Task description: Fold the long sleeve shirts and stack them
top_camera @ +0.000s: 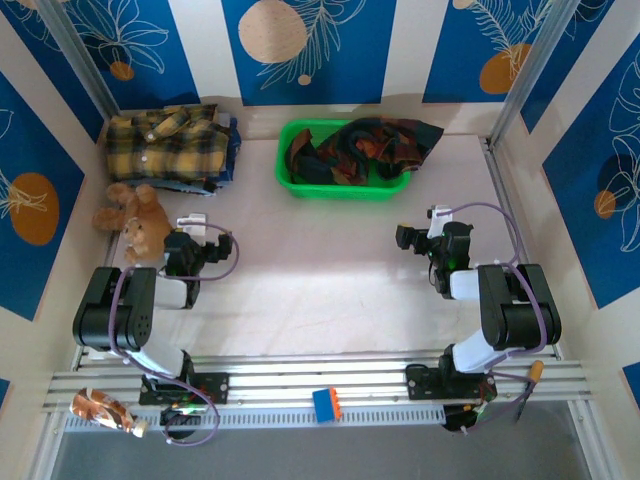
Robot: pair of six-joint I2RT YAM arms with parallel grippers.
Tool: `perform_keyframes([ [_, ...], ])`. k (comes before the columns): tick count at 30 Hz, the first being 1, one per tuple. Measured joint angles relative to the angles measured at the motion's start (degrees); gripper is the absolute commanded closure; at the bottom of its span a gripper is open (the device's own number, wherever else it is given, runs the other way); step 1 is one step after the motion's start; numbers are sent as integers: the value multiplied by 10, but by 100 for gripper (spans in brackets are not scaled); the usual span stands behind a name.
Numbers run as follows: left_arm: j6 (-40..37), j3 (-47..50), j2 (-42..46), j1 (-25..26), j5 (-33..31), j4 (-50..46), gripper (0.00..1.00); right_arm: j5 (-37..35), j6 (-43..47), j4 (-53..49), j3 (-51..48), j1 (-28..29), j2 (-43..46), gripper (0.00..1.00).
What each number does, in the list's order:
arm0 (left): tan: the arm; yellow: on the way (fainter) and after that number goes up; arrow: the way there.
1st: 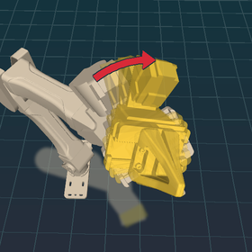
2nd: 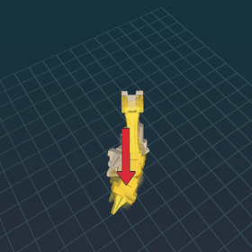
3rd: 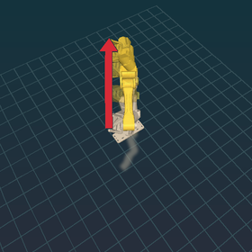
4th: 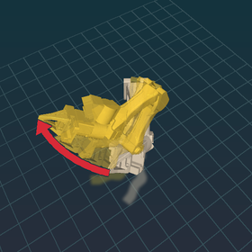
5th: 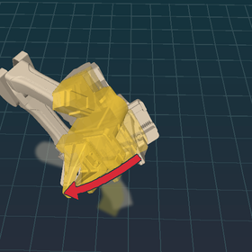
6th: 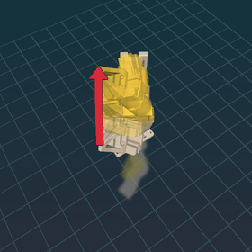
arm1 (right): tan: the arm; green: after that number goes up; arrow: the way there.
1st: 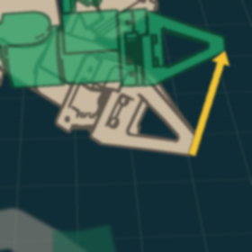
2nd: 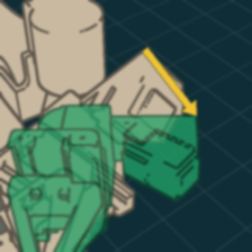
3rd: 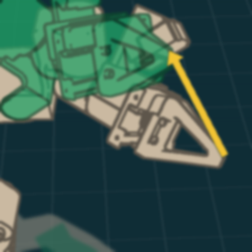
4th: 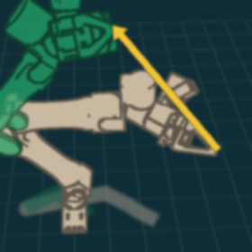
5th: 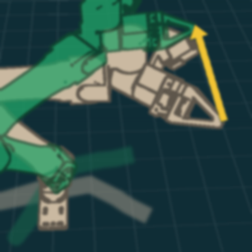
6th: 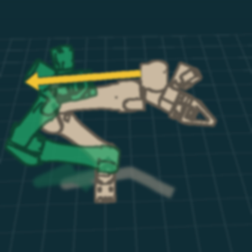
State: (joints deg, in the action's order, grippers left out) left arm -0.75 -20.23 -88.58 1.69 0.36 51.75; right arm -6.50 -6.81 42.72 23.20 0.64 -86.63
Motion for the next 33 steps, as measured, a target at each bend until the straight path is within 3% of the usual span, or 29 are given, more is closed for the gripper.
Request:
perform_keyframes([
  [4,0,-19,130,0,2,-138,0,-44,-30,-184,76,20,89,1],
  [7,16,-85,250,4,19,-272,0,-63,-91,-320,159,24,170,1],
  [12,64,-205,389,49,64,-459,0,-31,-205,-480,234,17,237,3],
  [16,104,-307,397,87,104,-613,0,28,-279,-581,318,7,164,9],
  [22,139,-408,335,132,134,-780,0,99,-337,-636,457,4,-16,24],
  [26,160,-432,313,148,143,-848,0,120,-360,-651,524,4,-104,33],
  [33,179,-470,289,205,129,-914,0,120,-394,-665,604,10,-211,37],
])
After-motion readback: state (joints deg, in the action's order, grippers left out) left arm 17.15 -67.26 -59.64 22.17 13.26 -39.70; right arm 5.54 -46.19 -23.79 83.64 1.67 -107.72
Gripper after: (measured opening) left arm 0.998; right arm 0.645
